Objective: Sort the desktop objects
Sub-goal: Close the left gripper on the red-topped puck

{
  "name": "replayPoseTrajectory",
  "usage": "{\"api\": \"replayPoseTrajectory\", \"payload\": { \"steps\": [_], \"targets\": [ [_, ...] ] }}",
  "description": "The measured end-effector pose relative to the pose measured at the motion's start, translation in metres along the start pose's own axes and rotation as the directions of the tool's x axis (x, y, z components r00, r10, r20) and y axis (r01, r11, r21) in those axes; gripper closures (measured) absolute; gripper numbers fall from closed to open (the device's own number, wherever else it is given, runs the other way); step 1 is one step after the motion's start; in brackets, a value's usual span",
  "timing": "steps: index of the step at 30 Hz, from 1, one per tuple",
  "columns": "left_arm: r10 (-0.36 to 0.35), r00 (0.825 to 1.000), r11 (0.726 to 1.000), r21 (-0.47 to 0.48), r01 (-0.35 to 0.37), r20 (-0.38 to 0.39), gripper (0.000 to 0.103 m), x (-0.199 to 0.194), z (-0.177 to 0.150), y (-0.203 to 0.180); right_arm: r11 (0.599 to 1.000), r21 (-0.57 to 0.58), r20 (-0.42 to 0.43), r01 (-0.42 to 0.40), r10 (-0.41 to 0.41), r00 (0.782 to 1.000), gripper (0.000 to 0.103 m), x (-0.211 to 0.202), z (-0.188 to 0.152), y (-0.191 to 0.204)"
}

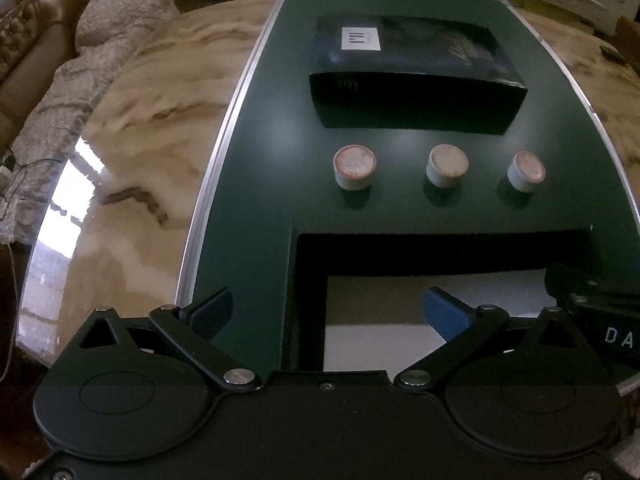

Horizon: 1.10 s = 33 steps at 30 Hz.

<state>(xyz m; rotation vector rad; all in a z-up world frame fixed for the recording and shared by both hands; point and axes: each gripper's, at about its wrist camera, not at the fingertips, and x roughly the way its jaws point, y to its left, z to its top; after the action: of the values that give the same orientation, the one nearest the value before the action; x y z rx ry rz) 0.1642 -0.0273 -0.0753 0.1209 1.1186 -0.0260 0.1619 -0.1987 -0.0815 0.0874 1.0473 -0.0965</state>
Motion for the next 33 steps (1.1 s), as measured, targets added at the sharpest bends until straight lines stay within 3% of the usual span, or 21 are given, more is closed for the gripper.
{"api": "replayPoseTrajectory", "payload": {
  "steps": [9, 15, 24, 33],
  "targets": [
    [0.005, 1.000, 1.000, 0.000, -0.005, 0.009, 0.000, 0.018, 0.013, -0.003, 1.000, 0.007, 0.020, 0.015, -0.015, 1.000, 0.000, 0.013, 0.002, -0.003],
    [0.015, 0.998, 1.000, -0.014, -0.014, 0.064, 0.000, 0.029, 0.039, -0.003, 1.000, 0.012, 0.031, 0.020, -0.020, 0.999, 0.000, 0.029, 0.018, -0.004],
    [0.022, 0.996, 0.998, -0.067, -0.016, 0.085, 0.000, 0.065, 0.067, 0.005, 0.998, 0.021, 0.143, 0.057, -0.059, 0.988, 0.000, 0.028, 0.021, -0.014],
    [0.007, 0.994, 0.993, -0.120, 0.006, 0.106, 0.000, 0.100, 0.093, 0.013, 0.989, 0.118, 0.239, -0.084, 0.054, 0.970, 0.000, 0.023, 0.018, -0.037]
  ]
}}
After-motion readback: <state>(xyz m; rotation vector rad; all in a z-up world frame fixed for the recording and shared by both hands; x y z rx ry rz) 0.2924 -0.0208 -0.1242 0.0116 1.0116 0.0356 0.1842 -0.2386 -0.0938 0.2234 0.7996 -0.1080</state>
